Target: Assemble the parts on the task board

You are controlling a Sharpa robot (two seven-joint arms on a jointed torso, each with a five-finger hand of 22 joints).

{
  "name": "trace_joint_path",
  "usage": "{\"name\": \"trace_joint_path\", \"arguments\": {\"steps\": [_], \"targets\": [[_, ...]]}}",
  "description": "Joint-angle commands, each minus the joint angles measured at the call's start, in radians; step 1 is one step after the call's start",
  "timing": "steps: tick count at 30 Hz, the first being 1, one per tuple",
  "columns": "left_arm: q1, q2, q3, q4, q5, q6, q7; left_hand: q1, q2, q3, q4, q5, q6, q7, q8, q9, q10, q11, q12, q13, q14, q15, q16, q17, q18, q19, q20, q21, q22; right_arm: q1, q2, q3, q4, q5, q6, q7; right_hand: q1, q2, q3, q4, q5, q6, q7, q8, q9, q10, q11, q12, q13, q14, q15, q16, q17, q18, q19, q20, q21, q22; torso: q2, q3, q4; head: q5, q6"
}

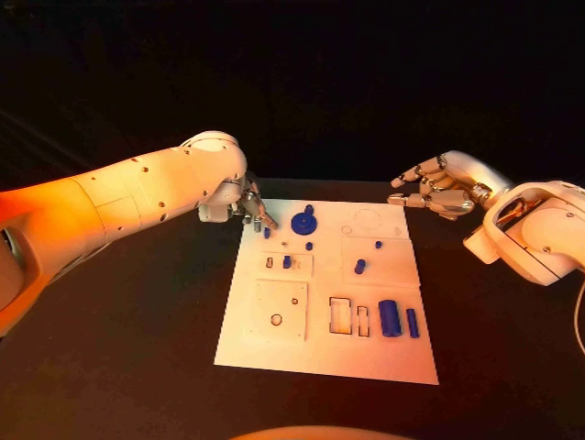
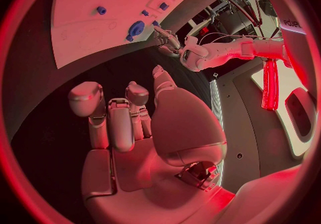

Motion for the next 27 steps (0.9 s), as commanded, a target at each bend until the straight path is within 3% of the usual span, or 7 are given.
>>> {"name": "trace_joint_path", "arguments": {"steps": [1, 14, 23, 26, 27], "targets": [[-0.002, 0.001, 0.000, 0.005, 0.000, 0.028, 0.017, 0.011, 0.007, -0.005, 0.000, -0.003, 0.007, -0.003, 0.008, -0.003, 0.003, -0.006, 0.008, 0.001, 0.107, -0.001, 0.002, 0.263, 0.012, 0.004, 0.003, -0.003, 0.001, 0.000, 0.001, 0.000, -0.001, 0.000, 0.016, 0.001, 0.010, 0.001, -0.002, 0.000, 0.001, 0.003, -0.005, 0.004, -0.002, -0.001, -0.006, 0.001, -0.002, 0.054, -0.009, -0.008, 0.019, 0.011, 0.000, -0.008, -0.008, -0.004, 0.000, 0.0001, -0.0004, -0.001, -0.001], [-0.008, 0.005, -0.001, -0.002, 0.000, 0.023, 0.022, 0.045, 0.027, -0.011, -0.007, -0.003, 0.007, -0.003, 0.010, -0.009, 0.004, -0.007, 0.010, 0.000, 0.107, -0.001, 0.002, 0.263, 0.012, 0.003, 0.002, -0.005, 0.000, 0.000, 0.002, 0.000, -0.001, -0.001, 0.018, -0.001, 0.010, 0.001, -0.002, 0.000, 0.001, 0.003, -0.005, 0.004, -0.002, -0.001, -0.006, 0.001, -0.002, 0.054, -0.009, -0.008, 0.019, 0.011, 0.000, -0.008, -0.008, -0.004, 0.001, 0.0000, -0.0008, -0.002, -0.003], [-0.009, 0.007, -0.001, -0.003, 0.008, 0.004, 0.031, 0.113, 0.065, 0.000, -0.033, -0.002, 0.004, -0.005, 0.014, -0.018, 0.003, -0.009, 0.010, -0.004, 0.107, -0.003, 0.002, 0.263, 0.012, 0.004, 0.000, -0.006, 0.001, 0.000, 0.004, 0.000, -0.002, -0.001, 0.020, -0.001, 0.011, 0.002, -0.003, 0.000, 0.001, 0.003, -0.004, 0.004, -0.002, -0.001, -0.006, 0.001, -0.002, 0.054, -0.009, -0.008, 0.019, 0.011, -0.001, -0.008, -0.008, -0.004, 0.001, -0.0001, -0.0003, -0.002, -0.004], [-0.009, 0.007, -0.001, -0.003, 0.012, -0.003, 0.036, 0.151, 0.082, 0.016, -0.052, -0.019, 0.001, -0.007, 0.015, -0.022, 0.001, -0.011, 0.008, -0.007, 0.107, -0.004, 0.002, 0.263, 0.012, 0.003, -0.001, -0.007, 0.001, 0.000, 0.004, 0.000, -0.002, -0.001, 0.021, -0.001, 0.011, 0.002, -0.003, 0.000, 0.001, 0.003, -0.004, 0.004, -0.002, -0.001, -0.006, 0.001, -0.002, 0.054, -0.009, -0.008, 0.019, 0.011, -0.001, -0.008, -0.008, -0.004, 0.001, -0.0004, 0.0000, -0.003, -0.006], [-0.009, 0.007, -0.001, -0.003, 0.014, -0.007, 0.039, 0.169, 0.090, 0.027, -0.062, -0.049, -0.002, -0.007, 0.015, -0.023, 0.000, -0.011, 0.007, -0.009, 0.107, -0.005, 0.002, 0.263, 0.012, 0.003, -0.002, -0.007, 0.001, 0.000, 0.004, 0.000, -0.002, -0.001, 0.021, -0.001, 0.011, 0.002, -0.003, 0.000, 0.001, 0.003, -0.004, 0.004, -0.002, -0.001, -0.006, 0.001, -0.002, 0.054, -0.009, -0.008, 0.019, 0.011, -0.001, -0.008, -0.008, -0.004, 0.000, -0.0002, 0.0001, -0.002, -0.006]]}}
